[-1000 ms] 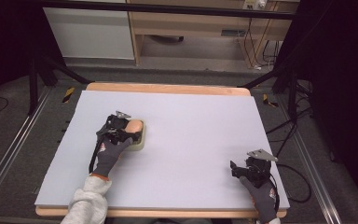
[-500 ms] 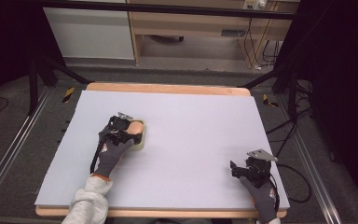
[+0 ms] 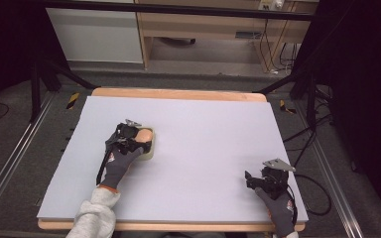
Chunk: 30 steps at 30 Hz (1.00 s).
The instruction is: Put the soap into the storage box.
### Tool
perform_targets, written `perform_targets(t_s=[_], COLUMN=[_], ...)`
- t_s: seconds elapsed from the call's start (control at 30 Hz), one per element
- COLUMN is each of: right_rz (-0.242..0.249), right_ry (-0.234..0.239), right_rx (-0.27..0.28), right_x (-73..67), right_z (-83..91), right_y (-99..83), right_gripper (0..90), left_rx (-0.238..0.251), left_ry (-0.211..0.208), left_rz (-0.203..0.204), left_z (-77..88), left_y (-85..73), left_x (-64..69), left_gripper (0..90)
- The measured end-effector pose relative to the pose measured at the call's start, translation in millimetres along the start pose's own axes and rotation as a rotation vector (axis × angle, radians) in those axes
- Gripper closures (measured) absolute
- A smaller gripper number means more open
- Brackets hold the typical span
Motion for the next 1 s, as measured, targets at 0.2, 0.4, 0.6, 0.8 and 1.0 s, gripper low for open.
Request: perform_targets(t_s=[0.2,0.4,0.6,0.8,1.0], right_rz=[0.003,-0.002,-0.003,-0.012,-0.014], right_ry=[-0.001,-0.002,-0.007,-0.015,-0.031], right_rx=[0.002,0.002,0.006,0.011,0.012], right_x=[-0.1,0.2,0.9,2.8,5.0], right_z=[0.1,0.8,1.3,2.6,3.6], right_y=[0.1,0.2,0.4,0.5,0.0], right_gripper=[9.6,9.5,9.2,8.2,7.4], left_rx=[0.035,0.063,0.091,0.113,0.142], left_ry=[-0.016,-0.028,-0.045,-0.059,-0.067], left_rz=[0.028,0.027,0.019,0.005,0.002], left_z=[8.9,19.4,32.5,46.2,56.2], left_y=[4.3,6.6,5.1,-4.9,-15.7], left_x=[-5.6,-3.3,-1.3,-1.0,-1.8], left_gripper=[27.8,27.0,26.8,25.7,23.4])
Point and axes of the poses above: each handheld gripper's, and its own axes: z roughly backward along the jaws, y roughly out of its top, x roughly to its right, the point moved 7 cm from there along -z, roughly forward along the jaws, and after that the axes turned 11 degrees about y, right-handed, at the moved point
